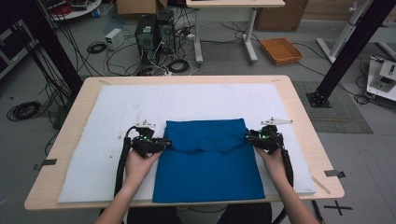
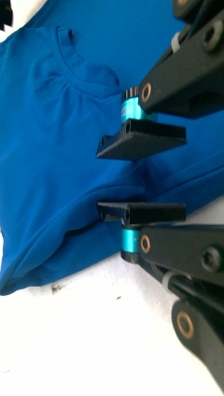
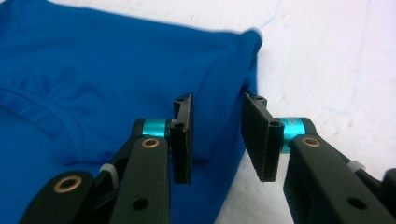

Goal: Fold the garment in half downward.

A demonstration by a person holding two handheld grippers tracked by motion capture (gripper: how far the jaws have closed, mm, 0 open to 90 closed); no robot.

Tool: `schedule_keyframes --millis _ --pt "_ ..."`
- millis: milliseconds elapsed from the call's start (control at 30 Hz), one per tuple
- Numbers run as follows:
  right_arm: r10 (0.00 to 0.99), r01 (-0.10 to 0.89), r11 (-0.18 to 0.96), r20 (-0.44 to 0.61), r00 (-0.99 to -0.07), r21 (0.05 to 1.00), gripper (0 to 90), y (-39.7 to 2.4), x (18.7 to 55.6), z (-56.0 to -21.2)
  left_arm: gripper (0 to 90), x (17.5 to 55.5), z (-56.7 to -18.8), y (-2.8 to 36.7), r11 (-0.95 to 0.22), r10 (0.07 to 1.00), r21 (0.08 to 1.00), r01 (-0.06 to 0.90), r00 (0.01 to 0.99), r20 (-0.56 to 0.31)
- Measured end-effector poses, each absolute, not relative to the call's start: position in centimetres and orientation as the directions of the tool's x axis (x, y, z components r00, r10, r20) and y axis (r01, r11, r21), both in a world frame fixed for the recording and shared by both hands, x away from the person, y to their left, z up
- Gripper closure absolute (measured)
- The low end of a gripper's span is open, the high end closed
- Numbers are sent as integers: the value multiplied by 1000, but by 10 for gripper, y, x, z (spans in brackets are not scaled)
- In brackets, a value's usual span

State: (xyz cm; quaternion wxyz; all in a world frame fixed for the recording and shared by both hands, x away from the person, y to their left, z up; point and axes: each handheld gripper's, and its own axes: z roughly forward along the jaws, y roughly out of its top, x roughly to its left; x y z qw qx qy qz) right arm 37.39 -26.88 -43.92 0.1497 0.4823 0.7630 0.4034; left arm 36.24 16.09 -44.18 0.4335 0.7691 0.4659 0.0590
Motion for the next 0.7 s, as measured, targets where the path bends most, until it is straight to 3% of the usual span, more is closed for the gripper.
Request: schedule_keyframes --millis 200,300,333,400,700 --pt "860 652 212 177 -478 728 697 -266 374 -446 784 363 -442 160 -201 767 734 648 570 -293" --pt "855 645 220 174 -489 732 795 -266 373 -446 824 364 -441 161 -212 767 739 640 577 -280" --pt "855 636 226 163 -493 738 865 -266 372 -445 842 364 -441 161 -209 765 743 636 580 -281" --pt "855 628 229 156 -495 744 897 -266 371 -445 848 364 -441 161 -214 762 745 632 584 -278" --pt "847 610 202 175 -501 766 899 -272 367 -438 853 362 -434 162 -199 748 758 621 596 -292"
